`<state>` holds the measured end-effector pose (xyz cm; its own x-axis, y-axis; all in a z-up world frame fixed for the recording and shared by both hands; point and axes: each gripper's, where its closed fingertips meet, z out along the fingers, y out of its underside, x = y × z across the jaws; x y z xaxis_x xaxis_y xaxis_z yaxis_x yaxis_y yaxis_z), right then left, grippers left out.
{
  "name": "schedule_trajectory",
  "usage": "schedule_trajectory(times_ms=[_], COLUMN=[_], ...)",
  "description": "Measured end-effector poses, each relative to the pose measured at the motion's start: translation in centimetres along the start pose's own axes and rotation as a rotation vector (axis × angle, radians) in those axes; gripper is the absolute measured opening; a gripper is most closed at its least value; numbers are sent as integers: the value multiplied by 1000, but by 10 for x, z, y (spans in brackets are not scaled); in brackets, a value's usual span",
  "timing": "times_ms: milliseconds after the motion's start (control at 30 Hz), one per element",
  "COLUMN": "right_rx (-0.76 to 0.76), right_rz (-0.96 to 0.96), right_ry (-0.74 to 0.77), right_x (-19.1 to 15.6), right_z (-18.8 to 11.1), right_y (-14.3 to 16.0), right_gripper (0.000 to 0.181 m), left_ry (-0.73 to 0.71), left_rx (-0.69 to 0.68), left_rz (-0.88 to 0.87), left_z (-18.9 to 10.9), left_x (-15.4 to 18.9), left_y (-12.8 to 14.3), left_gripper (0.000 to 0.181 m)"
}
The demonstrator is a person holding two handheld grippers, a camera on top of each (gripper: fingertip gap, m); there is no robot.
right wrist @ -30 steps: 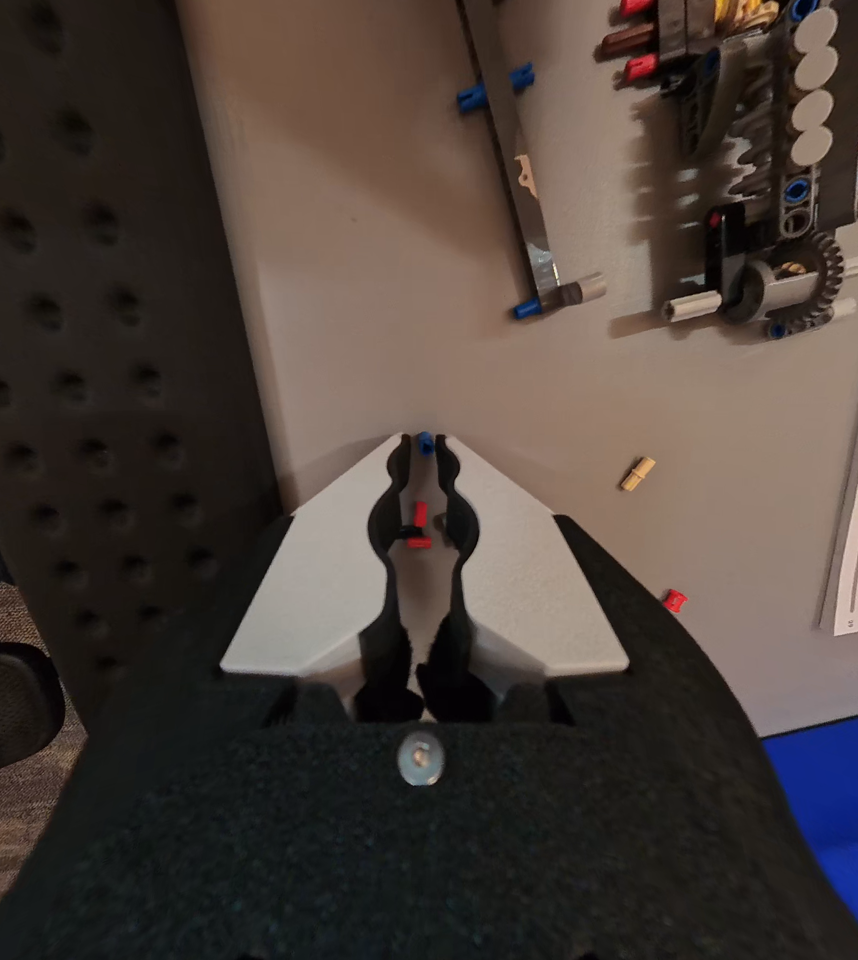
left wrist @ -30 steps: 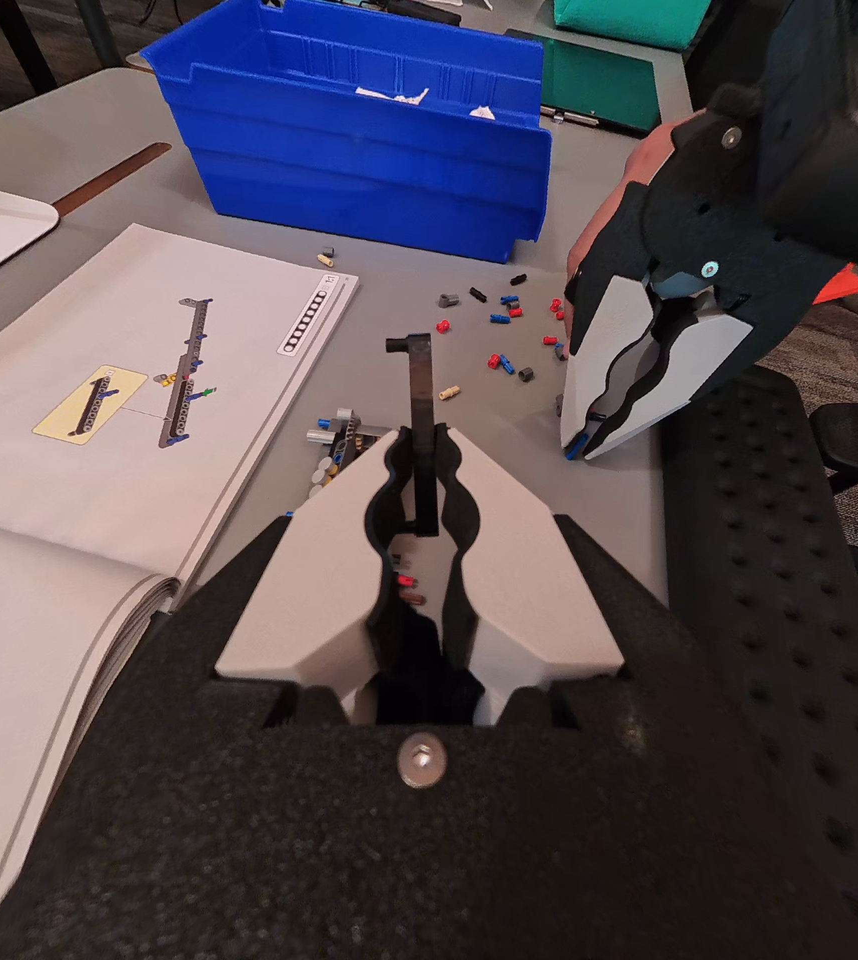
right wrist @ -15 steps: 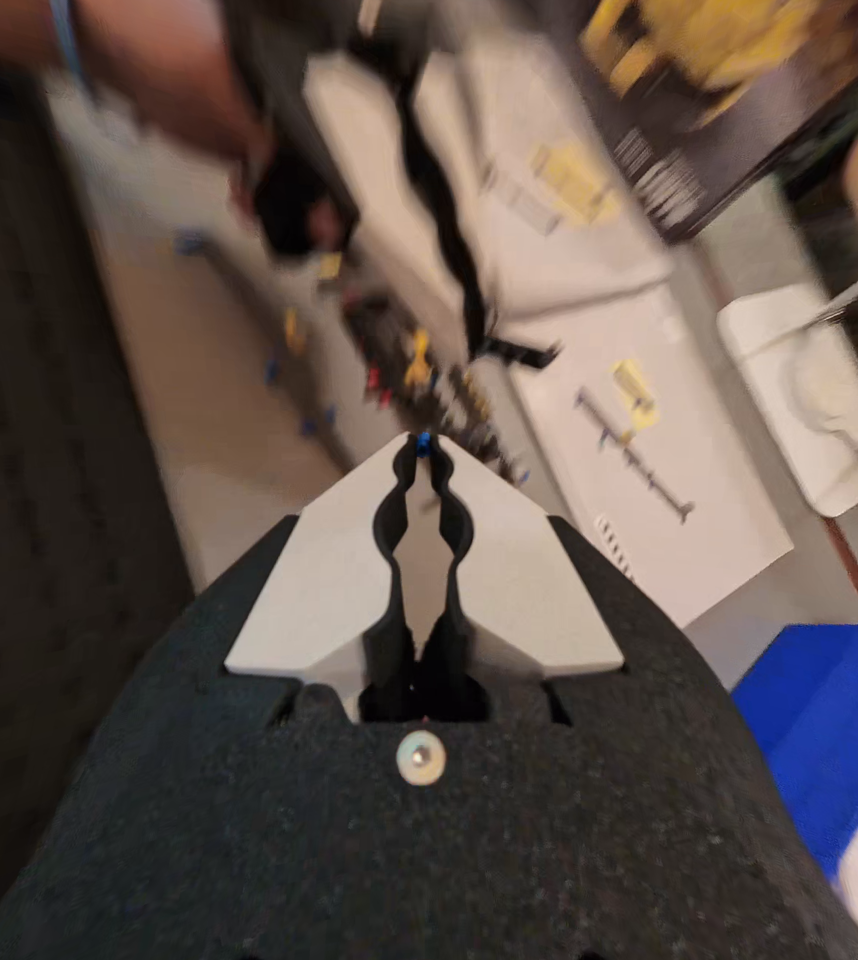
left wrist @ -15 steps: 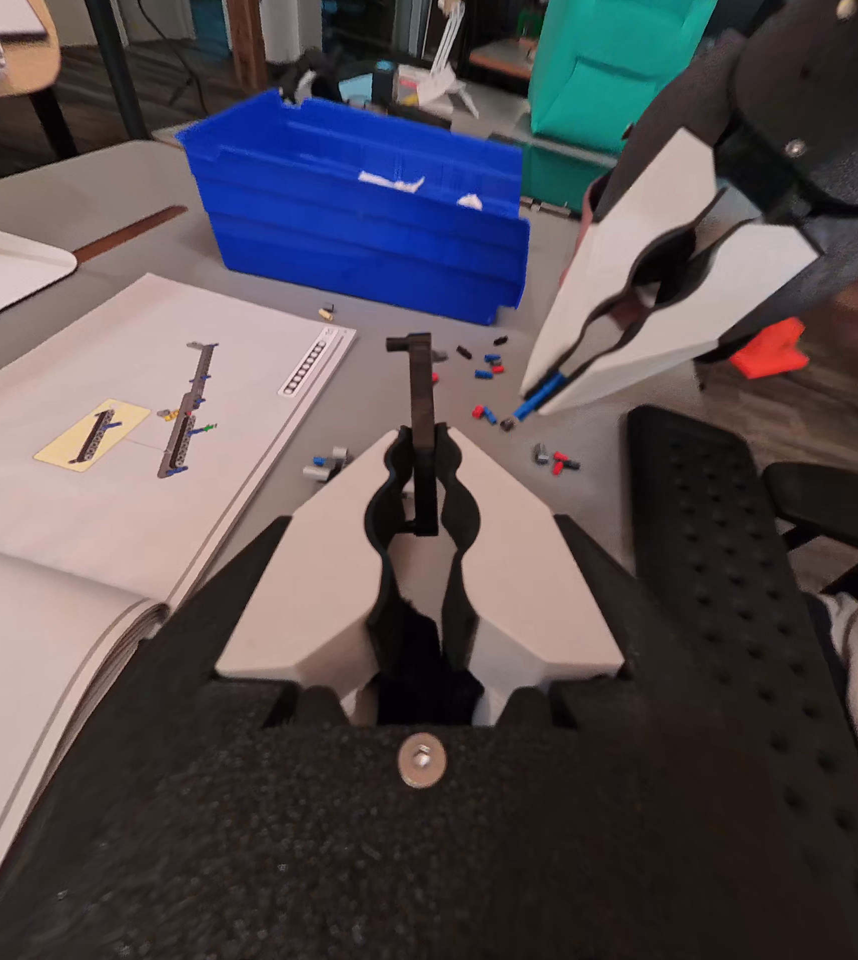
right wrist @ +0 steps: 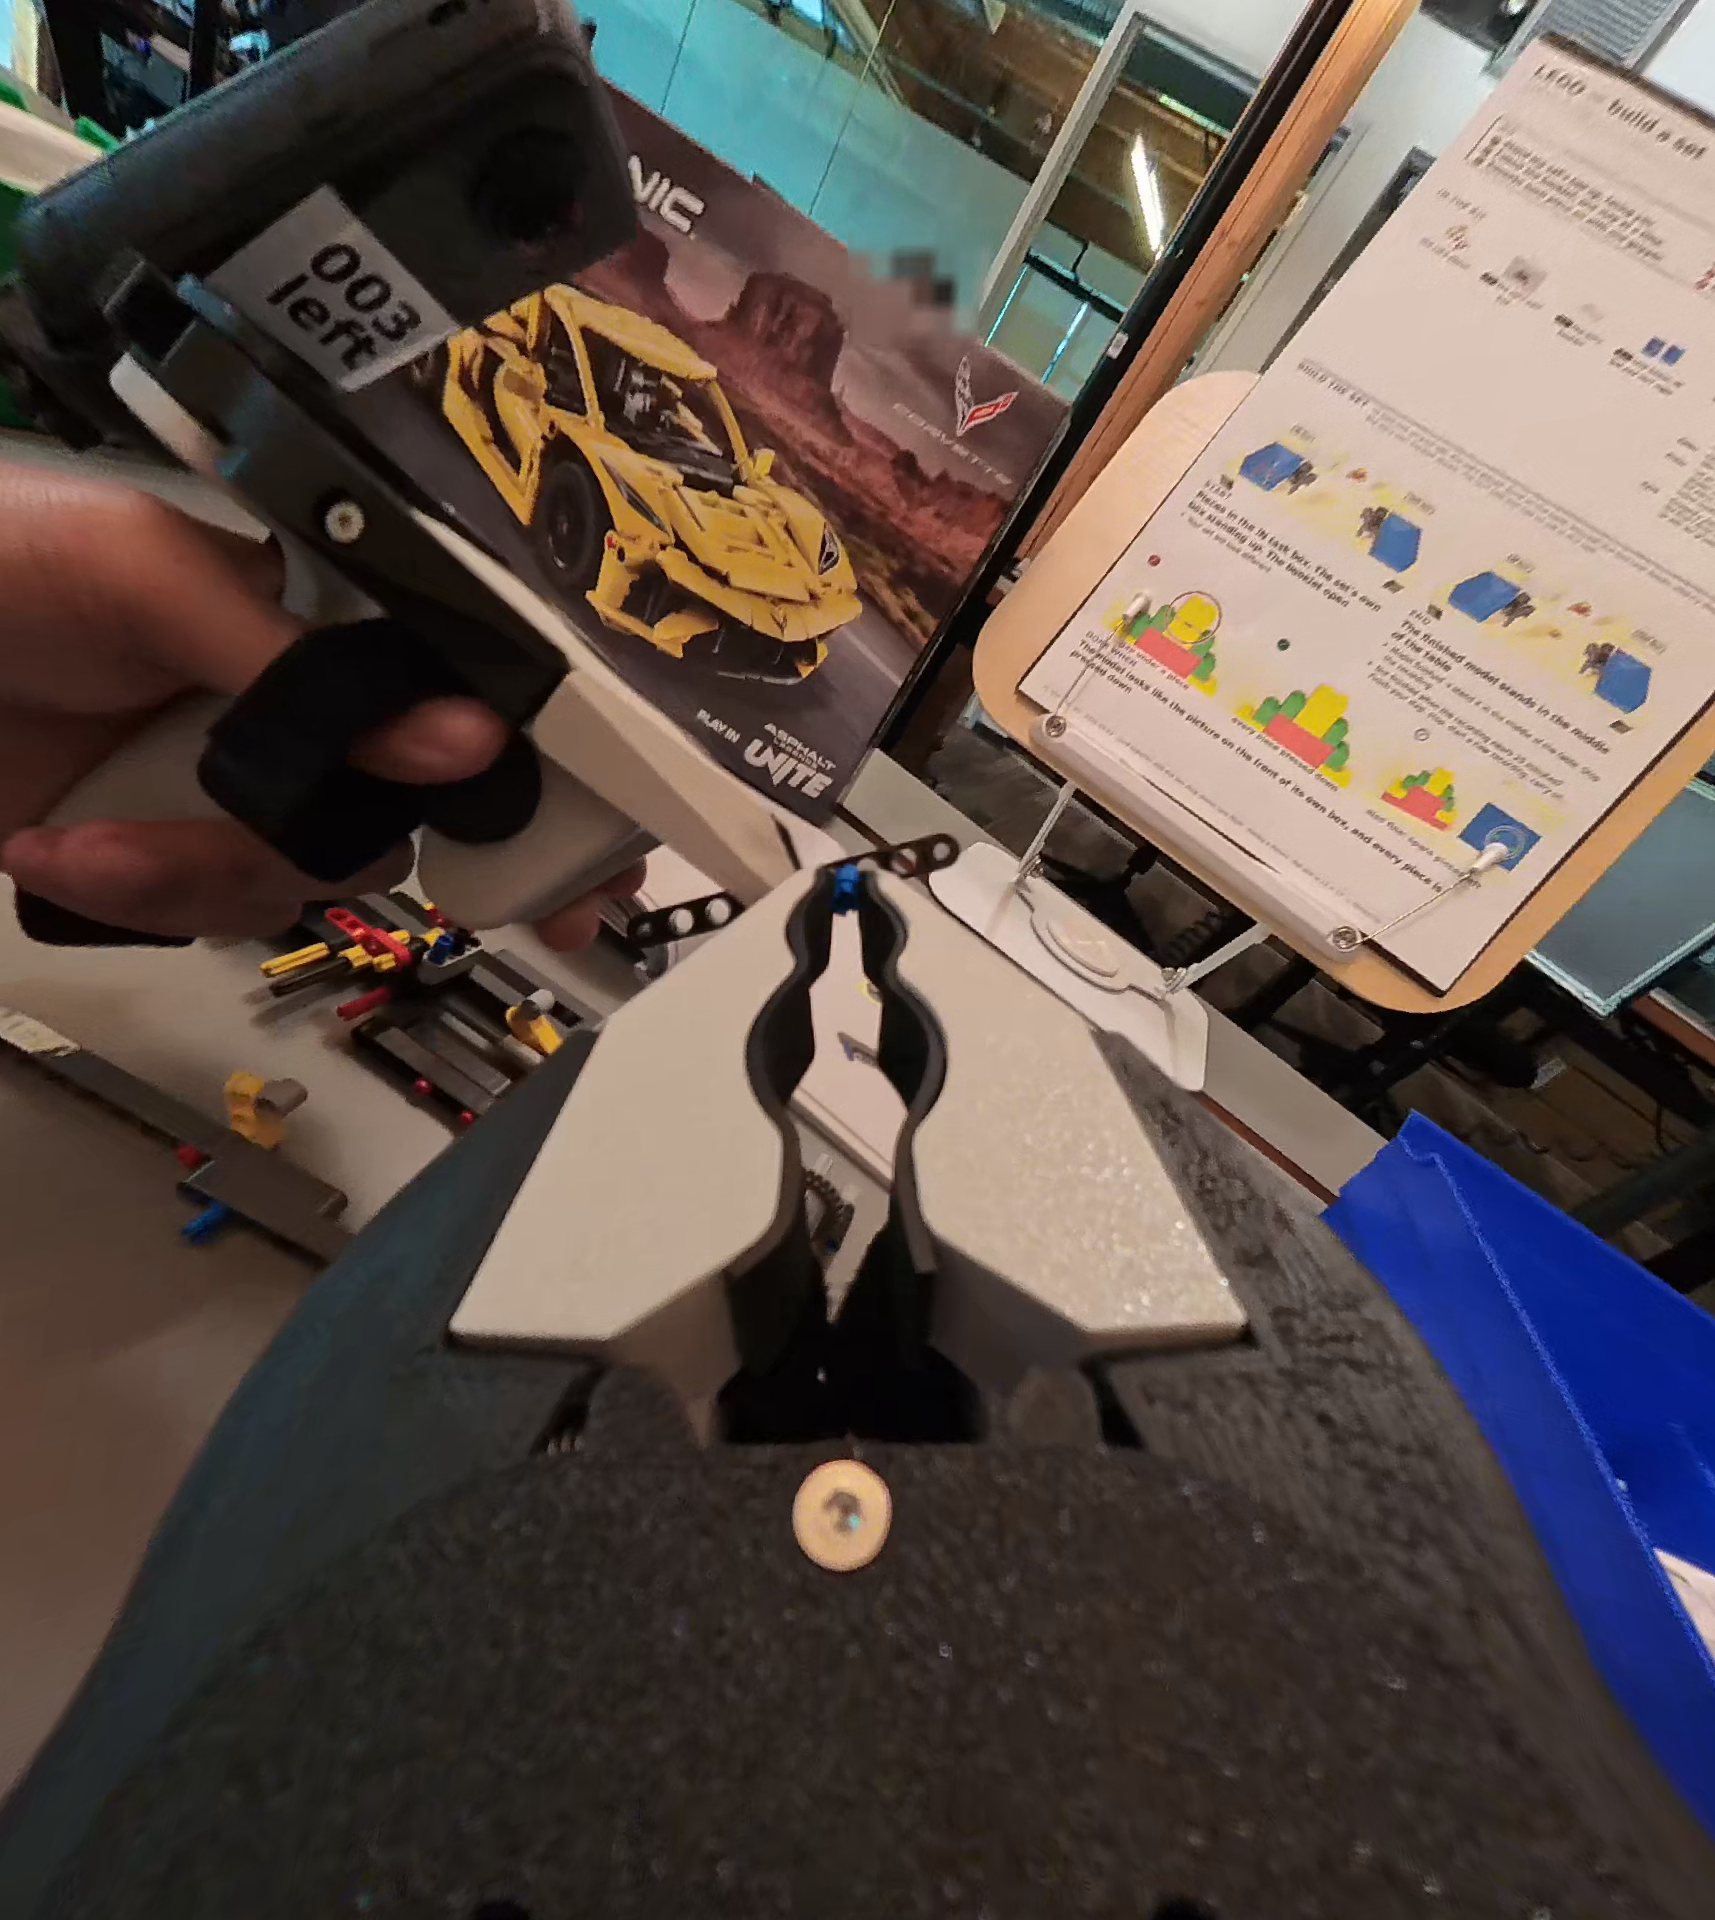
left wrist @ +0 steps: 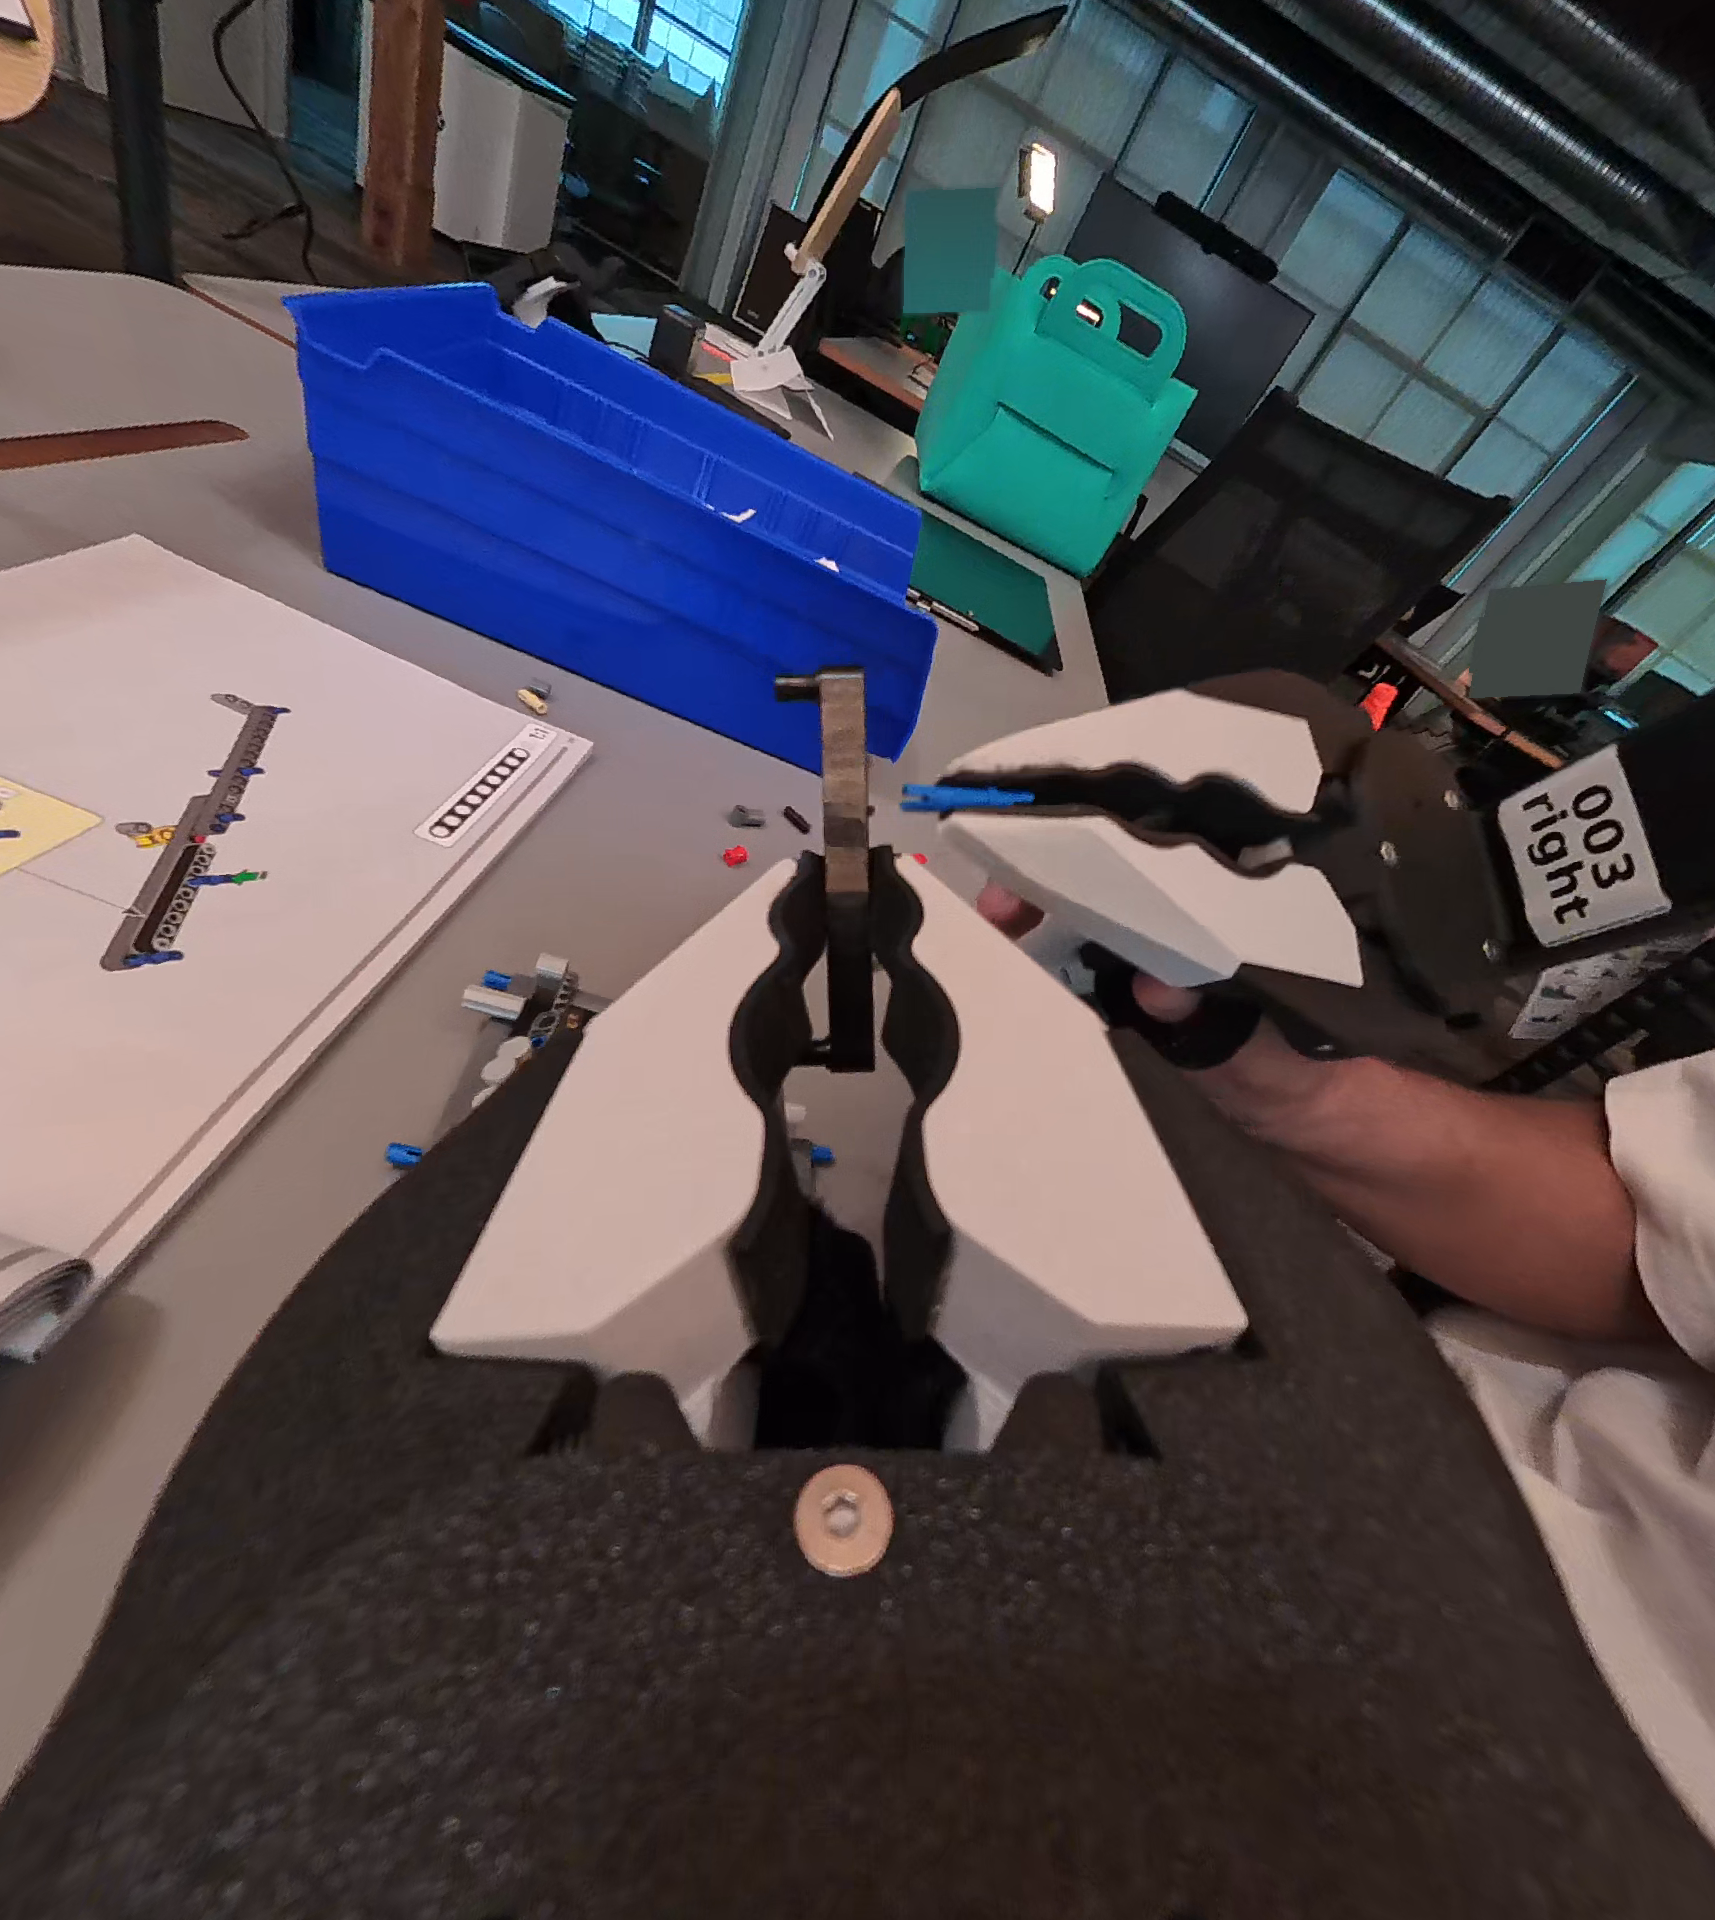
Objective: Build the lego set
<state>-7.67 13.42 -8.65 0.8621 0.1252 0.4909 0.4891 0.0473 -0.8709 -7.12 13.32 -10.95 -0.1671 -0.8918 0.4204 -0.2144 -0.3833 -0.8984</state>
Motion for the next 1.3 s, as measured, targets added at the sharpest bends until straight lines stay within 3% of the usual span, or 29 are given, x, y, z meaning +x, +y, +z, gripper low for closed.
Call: schedule_trajectory(times_ms=[433, 600, 867, 1100, 1167, 1300], right_rx=[-13, -21, 32, 107, 129, 153], right_rz=[25, 53, 296, 522, 627, 646], right_ry=[-19, -10, -37, -83, -113, -120], right_x=[-3, -3, 1, 3, 3, 4], right_z=[1, 4, 5, 6, 7, 6], right_y=[5, 7, 5, 5, 5, 4], right_gripper=[3, 3, 3, 3, 3, 3], left_ry=[19, -34, -221, -268, -327, -424], left_rx=[-5, 8, 45, 89, 91, 96], left_rz=[-5, 82, 375, 372, 441, 531], left_z=[4, 5, 4, 5, 4, 4], left_x=[3, 0, -4, -5, -7, -8], left_y=[4, 3, -3, -6, -7, -9], left_gripper=[7, 7, 7, 7, 7, 7])
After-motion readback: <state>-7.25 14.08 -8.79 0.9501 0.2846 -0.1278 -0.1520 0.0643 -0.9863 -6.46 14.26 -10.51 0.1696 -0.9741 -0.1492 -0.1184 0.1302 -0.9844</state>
